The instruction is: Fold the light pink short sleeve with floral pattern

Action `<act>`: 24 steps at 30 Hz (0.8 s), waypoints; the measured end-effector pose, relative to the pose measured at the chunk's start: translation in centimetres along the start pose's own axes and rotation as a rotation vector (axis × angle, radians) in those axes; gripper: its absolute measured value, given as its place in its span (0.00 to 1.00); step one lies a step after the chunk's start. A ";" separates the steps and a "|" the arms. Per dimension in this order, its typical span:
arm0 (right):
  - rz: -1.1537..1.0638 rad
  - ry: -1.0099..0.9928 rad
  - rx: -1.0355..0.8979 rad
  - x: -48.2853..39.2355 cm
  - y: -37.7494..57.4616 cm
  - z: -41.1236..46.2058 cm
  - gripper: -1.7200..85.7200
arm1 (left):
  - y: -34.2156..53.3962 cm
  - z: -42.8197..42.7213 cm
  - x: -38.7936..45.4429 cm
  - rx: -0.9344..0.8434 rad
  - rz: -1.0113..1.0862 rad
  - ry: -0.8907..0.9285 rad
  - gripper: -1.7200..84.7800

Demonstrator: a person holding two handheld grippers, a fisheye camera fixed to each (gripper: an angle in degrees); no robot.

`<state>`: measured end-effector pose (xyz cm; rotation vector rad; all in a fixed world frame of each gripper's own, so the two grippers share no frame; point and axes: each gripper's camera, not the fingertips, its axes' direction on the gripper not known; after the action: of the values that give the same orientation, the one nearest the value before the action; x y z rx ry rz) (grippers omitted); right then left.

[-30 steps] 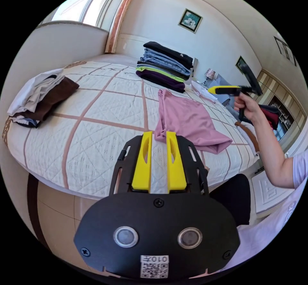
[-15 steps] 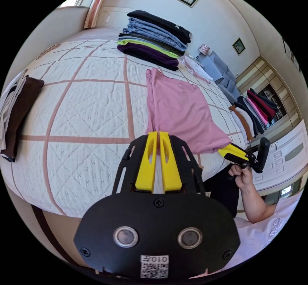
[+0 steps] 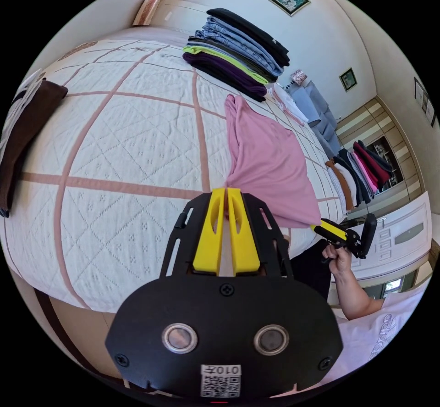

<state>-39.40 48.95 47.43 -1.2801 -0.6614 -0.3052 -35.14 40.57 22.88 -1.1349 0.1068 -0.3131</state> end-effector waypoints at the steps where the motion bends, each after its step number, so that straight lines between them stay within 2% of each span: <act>1: -0.003 -0.002 0.000 0.0 0.0 0.0 0.06 | 0.4 -0.6 0.1 -0.007 0.012 0.005 0.06; 3: -0.018 -0.005 0.015 0.1 0.6 -0.2 0.06 | 1.9 -2.8 1.0 0.038 0.028 -0.079 0.09; 4: -0.017 -0.011 0.021 0.2 0.7 -0.3 0.06 | 3.6 -4.6 1.8 0.114 0.014 -0.065 0.11; 7: 0.001 -0.045 0.042 0.6 0.9 -0.4 0.06 | 7.7 -5.6 3.9 0.205 -0.030 0.193 0.13; 10: -0.002 -0.050 0.023 0.7 0.6 0.2 0.06 | 10.3 -2.2 6.1 0.167 -0.097 0.406 0.16; 13: -0.001 -0.073 0.032 1.1 0.6 -0.3 0.06 | 11.3 2.3 7.4 0.101 -0.190 0.522 0.18; 17: 0.008 -0.131 0.027 2.3 0.6 -1.3 0.06 | 11.9 6.1 6.6 0.138 -0.369 0.652 0.20; 24: -0.030 -0.128 -0.012 1.9 0.8 -1.2 0.06 | 12.6 5.4 7.3 0.221 -0.380 0.625 0.20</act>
<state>-37.06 48.29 47.79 -1.3099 -0.7891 -0.2531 -24.48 47.99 14.33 -0.8001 0.3984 -0.9903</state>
